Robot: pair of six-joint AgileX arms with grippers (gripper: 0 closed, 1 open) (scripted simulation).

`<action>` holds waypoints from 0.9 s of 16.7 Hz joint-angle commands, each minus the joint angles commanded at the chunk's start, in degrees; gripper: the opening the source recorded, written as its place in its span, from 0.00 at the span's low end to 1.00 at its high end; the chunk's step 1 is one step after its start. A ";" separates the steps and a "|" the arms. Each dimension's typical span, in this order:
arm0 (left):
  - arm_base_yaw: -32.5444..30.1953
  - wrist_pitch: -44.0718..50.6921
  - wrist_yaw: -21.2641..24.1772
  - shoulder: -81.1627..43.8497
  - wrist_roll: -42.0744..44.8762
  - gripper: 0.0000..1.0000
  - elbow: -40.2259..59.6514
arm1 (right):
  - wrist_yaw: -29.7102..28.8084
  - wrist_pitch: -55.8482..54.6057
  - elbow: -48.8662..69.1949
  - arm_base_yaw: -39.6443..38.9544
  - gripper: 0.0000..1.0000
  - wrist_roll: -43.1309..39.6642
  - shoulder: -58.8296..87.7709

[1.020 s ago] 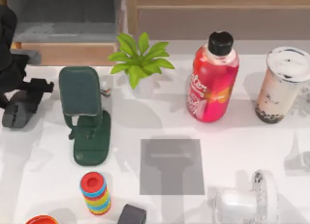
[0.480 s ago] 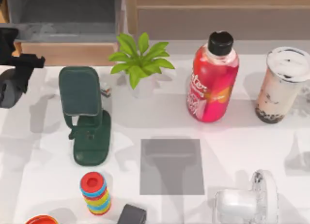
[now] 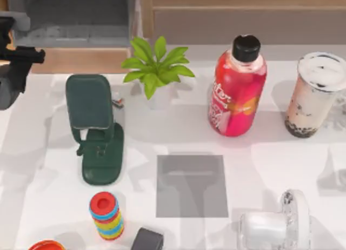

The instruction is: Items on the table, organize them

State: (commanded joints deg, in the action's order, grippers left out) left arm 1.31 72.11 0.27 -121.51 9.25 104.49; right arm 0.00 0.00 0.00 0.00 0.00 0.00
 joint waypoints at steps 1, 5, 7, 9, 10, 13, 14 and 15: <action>-0.39 -0.23 0.25 0.52 0.57 0.00 0.17 | 0.00 0.00 0.00 0.00 1.00 0.00 0.00; -5.73 -2.73 3.23 6.42 8.97 0.00 1.89 | 0.00 0.00 0.00 0.00 1.00 0.00 0.00; -10.10 -4.30 5.28 10.08 16.82 0.00 2.61 | 0.00 0.00 0.00 0.00 1.00 0.00 0.00; -15.21 -5.80 7.29 13.37 27.06 0.00 2.75 | 0.00 0.00 0.00 0.00 1.00 0.00 0.00; -17.98 -6.45 8.21 14.70 33.05 0.00 2.51 | 0.00 0.00 0.00 0.00 1.00 0.00 0.00; -26.49 -7.81 10.30 16.61 53.32 0.00 0.44 | 0.00 0.00 0.00 0.00 1.00 0.00 0.00; -29.16 -8.07 10.67 16.42 60.45 0.00 -0.66 | 0.00 0.00 0.00 0.00 1.00 0.00 0.00; -31.69 -8.26 10.83 15.82 67.56 0.00 -1.89 | 0.00 0.00 0.00 0.00 1.00 0.00 0.00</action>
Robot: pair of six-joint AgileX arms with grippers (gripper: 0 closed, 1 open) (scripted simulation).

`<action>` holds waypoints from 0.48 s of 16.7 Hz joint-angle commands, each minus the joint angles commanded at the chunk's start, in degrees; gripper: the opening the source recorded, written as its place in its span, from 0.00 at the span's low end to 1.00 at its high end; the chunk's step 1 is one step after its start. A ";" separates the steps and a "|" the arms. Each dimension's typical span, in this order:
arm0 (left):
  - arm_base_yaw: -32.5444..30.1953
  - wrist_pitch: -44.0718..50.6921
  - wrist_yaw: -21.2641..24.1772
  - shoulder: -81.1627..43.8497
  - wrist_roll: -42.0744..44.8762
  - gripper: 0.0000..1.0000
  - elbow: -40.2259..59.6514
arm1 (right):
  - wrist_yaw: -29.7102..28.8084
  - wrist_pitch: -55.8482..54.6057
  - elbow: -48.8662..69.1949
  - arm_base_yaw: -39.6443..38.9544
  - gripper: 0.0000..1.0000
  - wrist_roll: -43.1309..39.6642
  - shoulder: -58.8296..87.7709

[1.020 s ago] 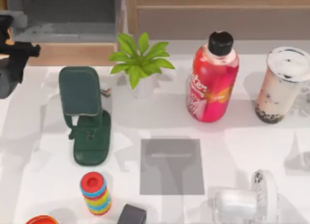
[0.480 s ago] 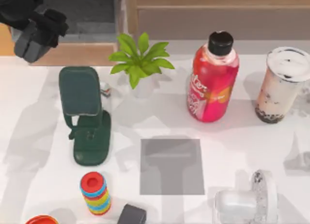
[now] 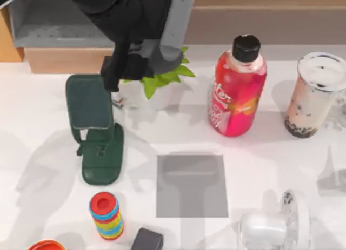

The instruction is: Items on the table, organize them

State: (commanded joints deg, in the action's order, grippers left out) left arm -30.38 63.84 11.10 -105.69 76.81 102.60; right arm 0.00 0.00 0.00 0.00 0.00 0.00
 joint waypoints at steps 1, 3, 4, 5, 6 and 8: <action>-2.38 -0.17 -0.05 -0.94 7.01 0.00 -1.31 | 0.00 0.00 0.00 0.00 1.00 0.00 0.00; -6.75 -0.65 -0.78 -3.51 20.37 0.00 -3.90 | 0.00 0.00 0.00 0.00 1.00 0.00 0.00; -8.70 -0.98 -1.43 -5.02 26.54 0.00 -5.10 | 0.00 0.00 0.00 0.00 1.00 0.00 0.00; -10.45 -1.36 -2.25 -6.63 32.25 0.00 -6.21 | 0.00 0.00 0.00 0.00 1.00 0.00 0.00; -11.98 -1.77 -3.22 -8.29 37.42 0.00 -7.22 | 0.00 0.00 0.00 0.00 1.00 0.00 0.00; -14.43 -2.68 -5.42 -11.54 46.00 0.00 -9.00 | 0.00 0.00 0.00 0.00 1.00 0.00 0.00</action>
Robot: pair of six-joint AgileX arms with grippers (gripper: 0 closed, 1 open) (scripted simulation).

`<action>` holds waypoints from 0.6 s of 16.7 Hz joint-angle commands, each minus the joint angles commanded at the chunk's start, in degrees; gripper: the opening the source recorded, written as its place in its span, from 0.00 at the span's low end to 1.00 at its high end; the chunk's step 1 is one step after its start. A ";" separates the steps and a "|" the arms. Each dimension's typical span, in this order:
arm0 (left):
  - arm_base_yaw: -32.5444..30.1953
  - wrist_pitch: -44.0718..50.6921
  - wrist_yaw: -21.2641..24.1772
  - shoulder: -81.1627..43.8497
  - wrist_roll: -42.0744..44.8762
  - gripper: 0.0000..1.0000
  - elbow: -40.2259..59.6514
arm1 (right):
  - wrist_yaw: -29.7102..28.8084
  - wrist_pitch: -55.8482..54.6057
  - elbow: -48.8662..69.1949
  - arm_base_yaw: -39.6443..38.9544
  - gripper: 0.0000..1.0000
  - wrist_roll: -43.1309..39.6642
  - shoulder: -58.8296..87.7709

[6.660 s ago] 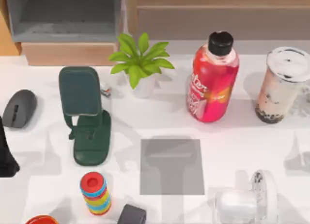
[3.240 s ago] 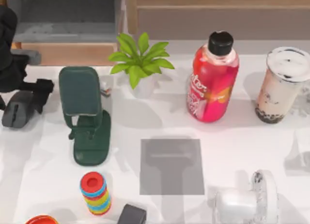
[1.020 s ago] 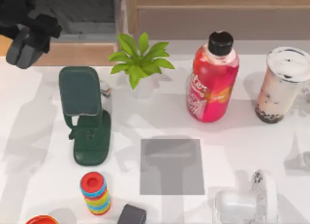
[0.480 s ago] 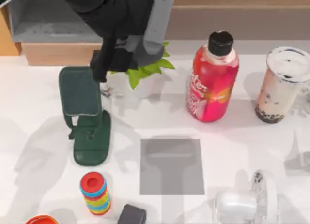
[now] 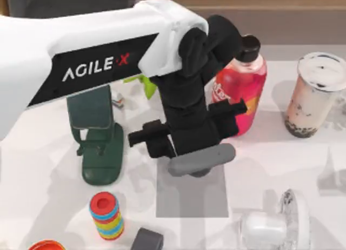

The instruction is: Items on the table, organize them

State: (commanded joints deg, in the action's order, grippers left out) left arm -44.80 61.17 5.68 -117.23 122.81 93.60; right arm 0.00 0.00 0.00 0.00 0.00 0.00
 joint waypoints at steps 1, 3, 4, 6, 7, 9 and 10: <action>-0.95 -0.48 -1.15 -1.51 3.41 0.00 -0.73 | 0.00 0.00 0.00 0.00 1.00 0.00 0.00; -2.32 -1.38 -3.27 -4.13 8.44 0.00 -1.70 | 0.00 0.00 0.00 0.00 1.00 0.00 0.00; -2.73 -1.74 -4.09 -5.10 10.05 0.00 -1.94 | 0.00 0.00 0.00 0.00 1.00 0.00 0.00; -3.09 -2.13 -4.92 -6.02 11.50 0.00 -2.08 | 0.00 0.00 0.00 0.00 1.00 0.00 0.00; -3.09 -2.13 -4.92 -6.02 11.50 0.00 -2.08 | 0.00 0.00 0.00 0.00 1.00 0.00 0.00; -3.09 -2.13 -4.92 -6.02 11.50 0.00 -2.08 | 0.00 0.00 0.00 0.00 1.00 0.00 0.00; -2.80 -2.05 -4.80 -5.86 11.52 0.00 -2.02 | 0.00 0.00 0.00 0.00 1.00 0.00 0.00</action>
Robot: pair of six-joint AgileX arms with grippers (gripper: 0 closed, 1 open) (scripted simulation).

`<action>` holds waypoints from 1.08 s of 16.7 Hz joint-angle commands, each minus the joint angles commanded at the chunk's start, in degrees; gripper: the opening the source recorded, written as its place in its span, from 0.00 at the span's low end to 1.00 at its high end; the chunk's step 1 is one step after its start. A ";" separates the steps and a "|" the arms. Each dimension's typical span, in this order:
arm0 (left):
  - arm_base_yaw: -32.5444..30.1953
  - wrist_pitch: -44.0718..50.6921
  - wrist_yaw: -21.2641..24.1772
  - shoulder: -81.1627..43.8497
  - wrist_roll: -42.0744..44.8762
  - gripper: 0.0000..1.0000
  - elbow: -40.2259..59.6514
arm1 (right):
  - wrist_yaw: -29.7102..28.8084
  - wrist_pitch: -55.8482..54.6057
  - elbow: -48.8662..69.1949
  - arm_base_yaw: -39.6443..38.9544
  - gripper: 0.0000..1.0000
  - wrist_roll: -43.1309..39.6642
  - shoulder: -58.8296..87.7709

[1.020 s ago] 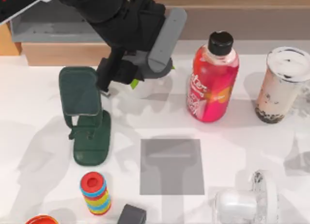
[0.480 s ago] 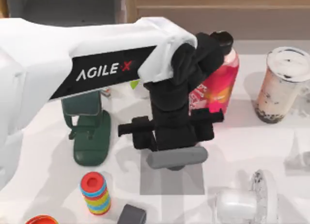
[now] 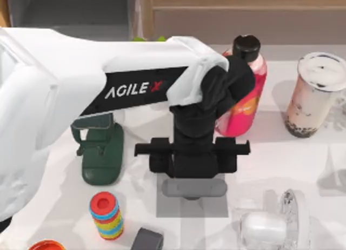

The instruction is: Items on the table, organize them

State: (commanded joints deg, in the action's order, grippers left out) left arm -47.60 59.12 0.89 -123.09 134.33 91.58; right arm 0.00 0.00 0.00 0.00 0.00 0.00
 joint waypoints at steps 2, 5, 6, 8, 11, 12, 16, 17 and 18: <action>-0.08 -0.54 -0.05 -0.24 0.02 0.00 -0.30 | 0.00 0.00 0.00 0.00 1.00 0.00 0.00; -0.23 -1.72 -0.06 -0.86 0.01 0.00 -1.10 | 0.00 0.00 0.00 0.00 1.00 0.00 0.00; -0.27 -2.00 -0.11 -0.93 0.01 0.00 -1.22 | 0.00 0.00 0.00 0.00 1.00 0.00 0.00; -0.27 -2.01 -0.11 -0.93 0.01 0.00 -1.22 | 0.00 0.00 0.00 0.00 1.00 0.00 0.00; -0.27 -2.01 -0.11 -0.93 0.01 0.15 -1.22 | 0.00 0.00 0.00 0.00 1.00 0.00 0.00; -0.27 -2.01 -0.11 -0.93 0.01 0.23 -1.22 | 0.00 0.00 0.00 0.00 1.00 0.00 0.00; -0.27 -2.01 -0.11 -0.93 0.01 0.53 -1.22 | 0.00 0.00 0.00 0.00 1.00 0.00 0.00; -0.27 -2.01 -0.11 -0.93 0.01 0.60 -1.22 | 0.00 0.00 0.00 0.00 1.00 0.00 0.00; -0.27 -2.01 -0.11 -0.93 0.01 0.68 -1.22 | 0.00 0.00 0.00 0.00 1.00 0.00 0.00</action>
State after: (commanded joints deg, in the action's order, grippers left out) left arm -47.88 57.11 0.78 -124.02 134.34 90.36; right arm 0.00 0.00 0.00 0.00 0.00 0.00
